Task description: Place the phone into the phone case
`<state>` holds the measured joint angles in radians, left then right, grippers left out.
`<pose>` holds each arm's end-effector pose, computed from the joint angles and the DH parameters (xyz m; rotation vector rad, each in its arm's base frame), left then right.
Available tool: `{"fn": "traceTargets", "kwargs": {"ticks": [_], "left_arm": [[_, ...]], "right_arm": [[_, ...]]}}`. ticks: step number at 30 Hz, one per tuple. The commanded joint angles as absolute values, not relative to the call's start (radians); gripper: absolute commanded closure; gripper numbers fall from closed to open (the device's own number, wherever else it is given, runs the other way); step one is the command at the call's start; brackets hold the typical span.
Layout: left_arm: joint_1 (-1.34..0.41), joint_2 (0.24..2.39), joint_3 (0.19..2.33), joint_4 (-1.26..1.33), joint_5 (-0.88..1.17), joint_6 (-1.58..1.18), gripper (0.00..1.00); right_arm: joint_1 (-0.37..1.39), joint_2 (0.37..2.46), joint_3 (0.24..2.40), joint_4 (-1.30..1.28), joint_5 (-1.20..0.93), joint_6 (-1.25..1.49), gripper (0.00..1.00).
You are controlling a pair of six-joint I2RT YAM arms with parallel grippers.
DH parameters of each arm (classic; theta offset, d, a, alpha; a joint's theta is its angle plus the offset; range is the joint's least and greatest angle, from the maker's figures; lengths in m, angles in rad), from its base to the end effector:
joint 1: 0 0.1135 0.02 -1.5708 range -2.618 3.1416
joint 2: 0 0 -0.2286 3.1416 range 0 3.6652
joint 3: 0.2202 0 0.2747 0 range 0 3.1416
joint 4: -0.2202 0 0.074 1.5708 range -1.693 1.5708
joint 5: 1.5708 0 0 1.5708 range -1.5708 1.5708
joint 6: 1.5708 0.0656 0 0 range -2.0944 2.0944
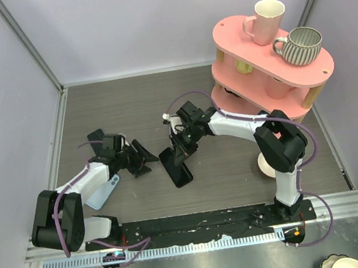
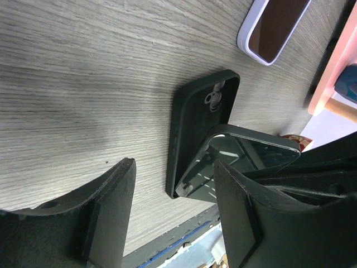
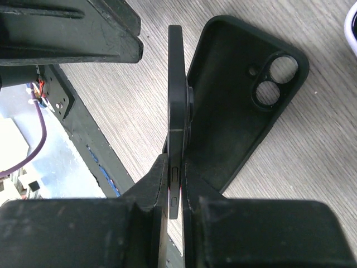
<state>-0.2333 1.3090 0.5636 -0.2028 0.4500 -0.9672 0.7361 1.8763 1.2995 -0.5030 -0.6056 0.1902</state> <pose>0.2620 -0.0916 0.0885 -0.7835 2.5932 -1.0013 0.2762 0.3006 0.1228 -0.9562 2.6110 1.0851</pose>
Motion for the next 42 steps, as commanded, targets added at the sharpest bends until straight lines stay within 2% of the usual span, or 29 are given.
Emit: {"fn": "traceTargets", "kwargs": {"ticks": [1,8,15,30,42], "left_arm": [[-0.227,1.318,0.575,-0.158,0.468,-0.983,0.39],[-0.227,1.318,0.6,-0.182,0.459,-0.985,0.39],[-0.227,1.301,0.623,-0.192,0.436,-0.988,0.39],[-0.227,1.341,0.611,-0.137,0.506,-0.994,0.4],[-0.229,1.356,0.598,-0.094,0.534,-1.017,0.4]], "right_arm": [[0.739,1.917,1.327,-0.546,-0.609,0.163,0.99],[0.727,1.928,1.364,-0.54,-0.675,0.25,0.99],[0.726,1.913,1.408,-0.652,-0.673,0.252,0.99],[0.704,1.898,1.376,-0.638,-0.689,0.293,0.99],[0.704,1.962,1.338,-0.647,-0.678,0.276,0.99]]}}
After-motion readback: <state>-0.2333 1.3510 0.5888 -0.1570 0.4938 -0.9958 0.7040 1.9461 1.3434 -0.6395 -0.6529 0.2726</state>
